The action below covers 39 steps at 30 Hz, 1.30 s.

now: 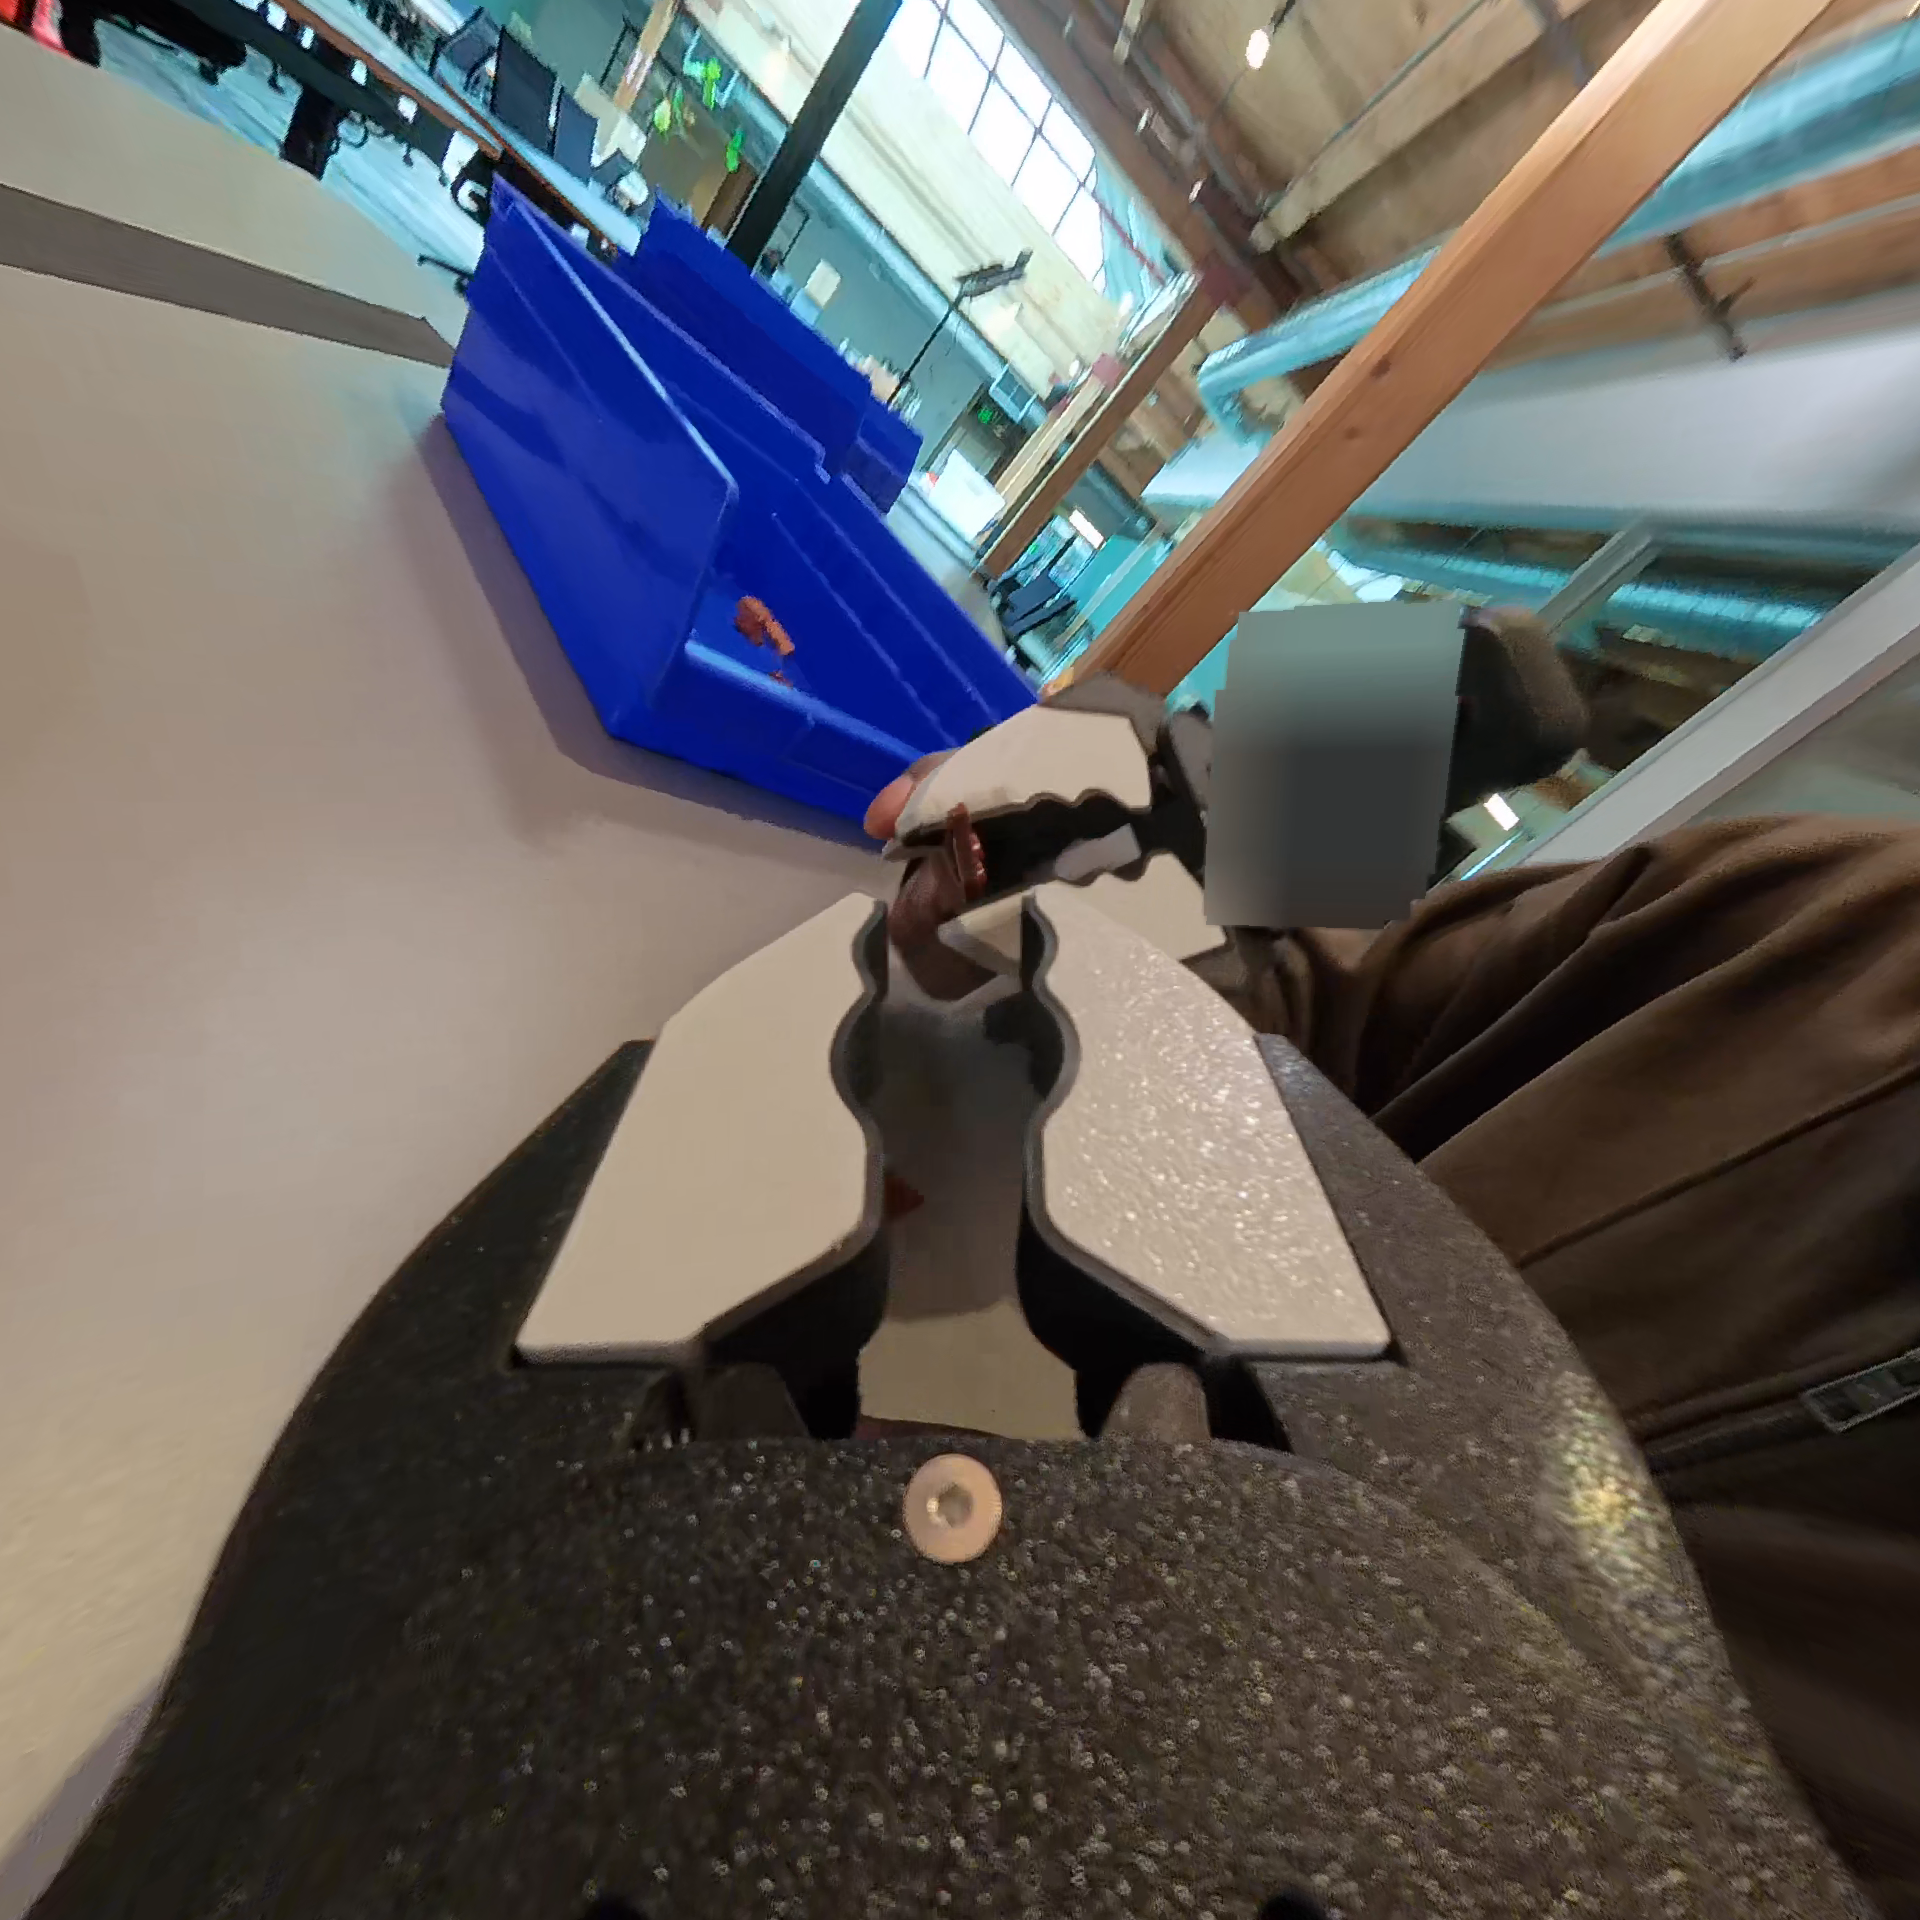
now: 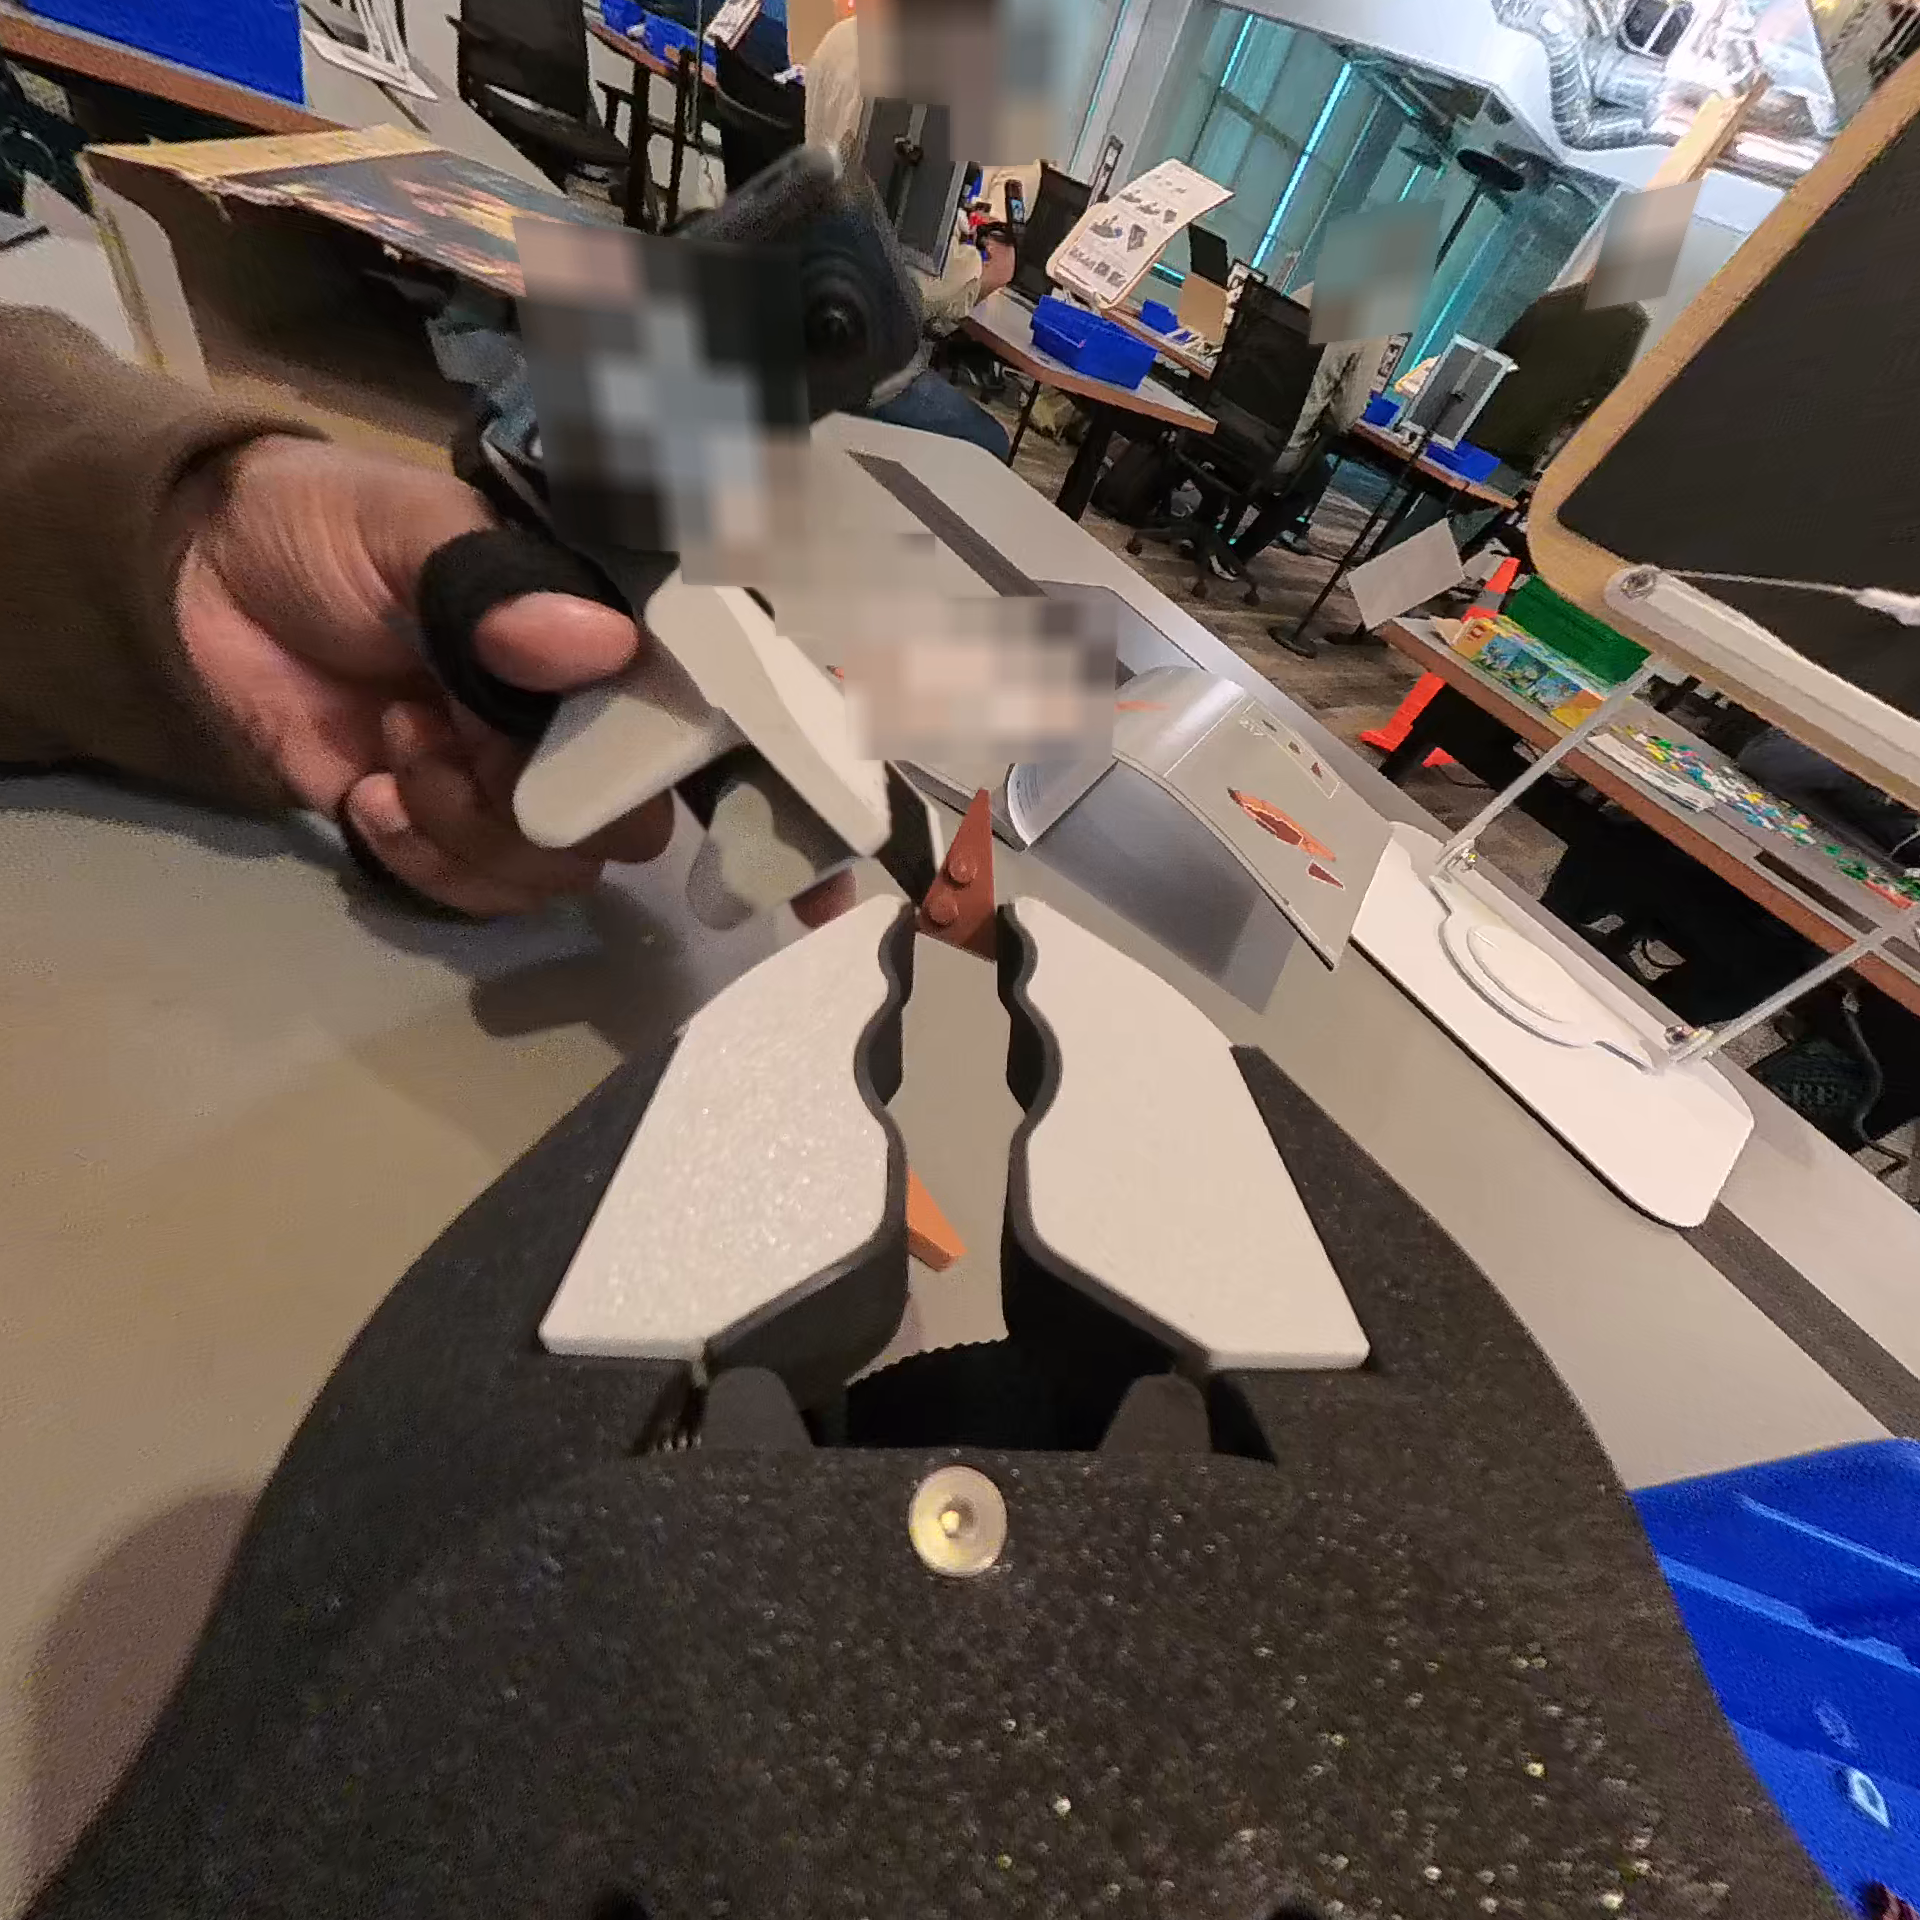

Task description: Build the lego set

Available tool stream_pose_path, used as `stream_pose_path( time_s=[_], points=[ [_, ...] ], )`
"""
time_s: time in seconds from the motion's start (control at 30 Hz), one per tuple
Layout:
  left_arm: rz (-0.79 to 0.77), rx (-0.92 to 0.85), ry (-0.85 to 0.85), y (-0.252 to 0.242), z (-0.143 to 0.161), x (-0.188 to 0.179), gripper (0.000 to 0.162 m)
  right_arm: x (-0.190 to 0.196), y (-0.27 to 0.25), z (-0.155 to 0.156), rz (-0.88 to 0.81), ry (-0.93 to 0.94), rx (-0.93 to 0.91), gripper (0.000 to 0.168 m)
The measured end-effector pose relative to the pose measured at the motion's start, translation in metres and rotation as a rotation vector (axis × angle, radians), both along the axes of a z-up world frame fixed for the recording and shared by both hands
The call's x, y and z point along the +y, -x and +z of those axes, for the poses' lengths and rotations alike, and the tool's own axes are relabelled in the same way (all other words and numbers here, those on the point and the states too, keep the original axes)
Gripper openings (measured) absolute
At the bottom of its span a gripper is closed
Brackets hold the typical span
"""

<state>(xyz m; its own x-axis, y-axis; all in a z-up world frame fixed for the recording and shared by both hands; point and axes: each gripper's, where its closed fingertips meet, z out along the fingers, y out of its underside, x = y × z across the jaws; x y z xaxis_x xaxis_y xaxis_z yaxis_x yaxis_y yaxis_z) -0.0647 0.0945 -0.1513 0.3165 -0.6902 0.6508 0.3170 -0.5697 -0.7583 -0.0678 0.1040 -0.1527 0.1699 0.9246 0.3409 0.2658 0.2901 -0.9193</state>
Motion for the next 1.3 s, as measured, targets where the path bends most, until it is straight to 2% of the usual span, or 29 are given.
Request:
stream_pose_path(
  time_s=[0.1, 0.3, 0.53, 0.63, 0.73, 1.0, 1.3],
  points=[
    [0.005, 0.179, -0.019, 0.007, -0.017, 0.002, 0.035, 0.003, -0.004, -0.006, 0.02, -0.002, -0.035, 0.015],
    [-0.023, 0.739, -0.062, 0.025, -0.075, -0.002, 0.046, 0.003, -0.011, -0.026, 0.089, 0.012, -0.142, 0.015],
    [-0.084, 0.988, -0.147, 0.022, -0.098, -0.006, 0.045, -0.003, -0.013, -0.035, 0.15, 0.03, -0.199, 0.015],
    [-0.097, 1.008, -0.173, 0.017, -0.099, -0.005, 0.043, -0.007, -0.012, -0.039, 0.178, 0.026, -0.224, 0.015],
    [-0.142, 0.997, -0.205, 0.01, -0.098, -0.01, 0.026, -0.01, -0.014, -0.043, 0.209, 0.017, -0.263, 0.015],
    [-0.182, 1.015, -0.366, 0.0, -0.092, -0.016, 0.026, -0.02, -0.02, -0.052, 0.321, 0.078, -0.338, 0.015],
    [-0.222, 1.016, -0.509, -0.008, -0.087, -0.023, 0.025, -0.031, -0.023, -0.06, 0.413, -0.011, -0.431, 0.014]
  ],
)
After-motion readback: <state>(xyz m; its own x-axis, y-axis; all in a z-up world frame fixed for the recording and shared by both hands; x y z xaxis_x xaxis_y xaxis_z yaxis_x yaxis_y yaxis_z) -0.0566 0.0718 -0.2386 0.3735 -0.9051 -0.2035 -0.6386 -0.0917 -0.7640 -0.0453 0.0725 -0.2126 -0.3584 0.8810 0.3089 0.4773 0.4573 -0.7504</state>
